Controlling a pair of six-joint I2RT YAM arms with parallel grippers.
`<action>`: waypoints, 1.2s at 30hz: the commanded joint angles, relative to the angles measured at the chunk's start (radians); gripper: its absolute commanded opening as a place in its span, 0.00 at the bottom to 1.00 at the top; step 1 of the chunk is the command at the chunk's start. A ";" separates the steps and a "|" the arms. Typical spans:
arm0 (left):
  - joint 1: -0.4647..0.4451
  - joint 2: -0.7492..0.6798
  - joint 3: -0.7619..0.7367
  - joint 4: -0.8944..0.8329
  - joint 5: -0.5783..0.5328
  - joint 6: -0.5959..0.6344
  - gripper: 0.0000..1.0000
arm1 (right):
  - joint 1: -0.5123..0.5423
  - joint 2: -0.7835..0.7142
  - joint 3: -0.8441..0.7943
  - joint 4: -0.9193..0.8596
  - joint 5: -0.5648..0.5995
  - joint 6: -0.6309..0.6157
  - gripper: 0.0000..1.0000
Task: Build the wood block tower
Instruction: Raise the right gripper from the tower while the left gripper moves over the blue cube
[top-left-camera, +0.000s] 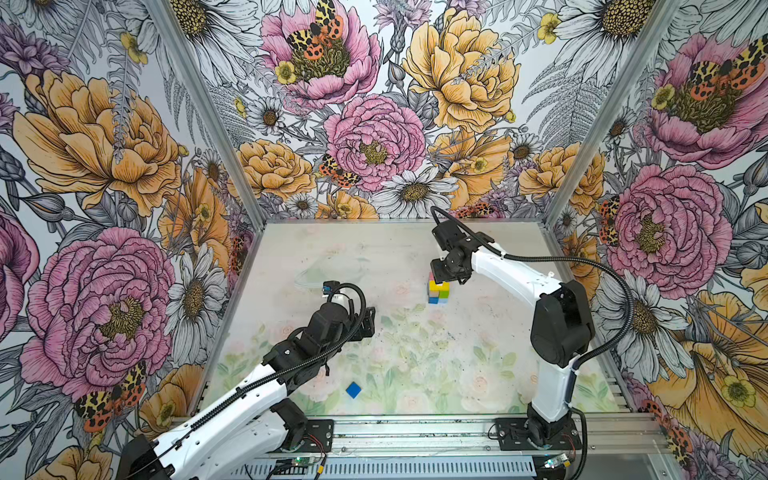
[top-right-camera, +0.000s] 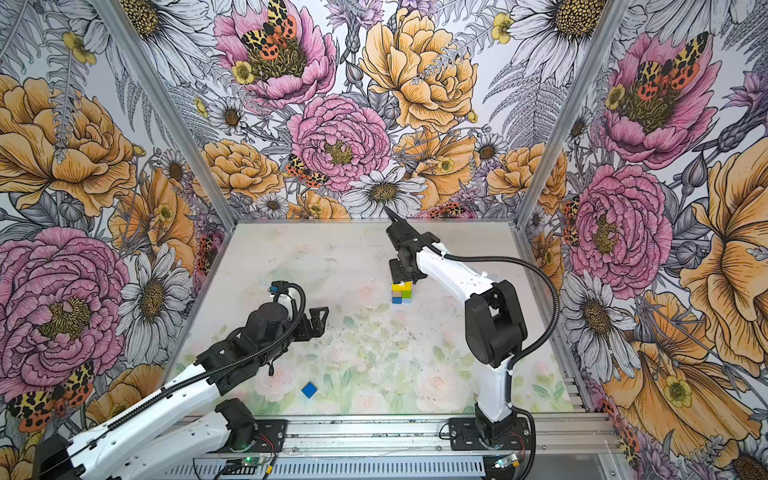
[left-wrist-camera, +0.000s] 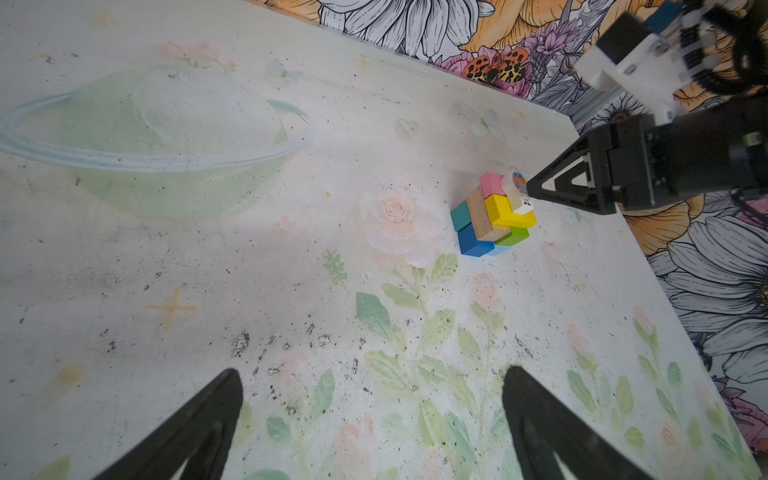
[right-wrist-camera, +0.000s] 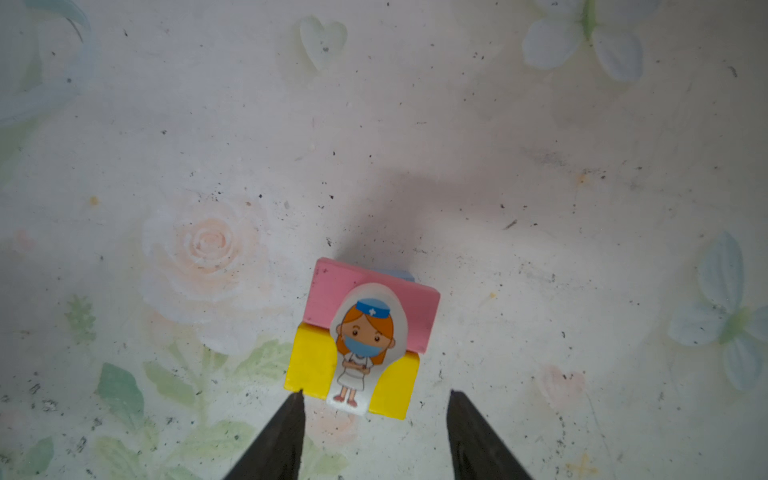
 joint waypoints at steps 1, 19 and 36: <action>0.008 -0.020 0.012 0.015 0.027 0.005 0.99 | -0.012 -0.081 -0.014 0.016 -0.050 0.026 0.57; -0.137 -0.257 -0.099 -0.164 -0.059 -0.169 0.99 | 0.064 -0.510 -0.373 0.025 -0.003 0.109 0.59; -0.437 -0.251 -0.286 -0.296 -0.171 -0.542 0.98 | 0.213 -0.693 -0.560 0.062 0.005 0.174 0.74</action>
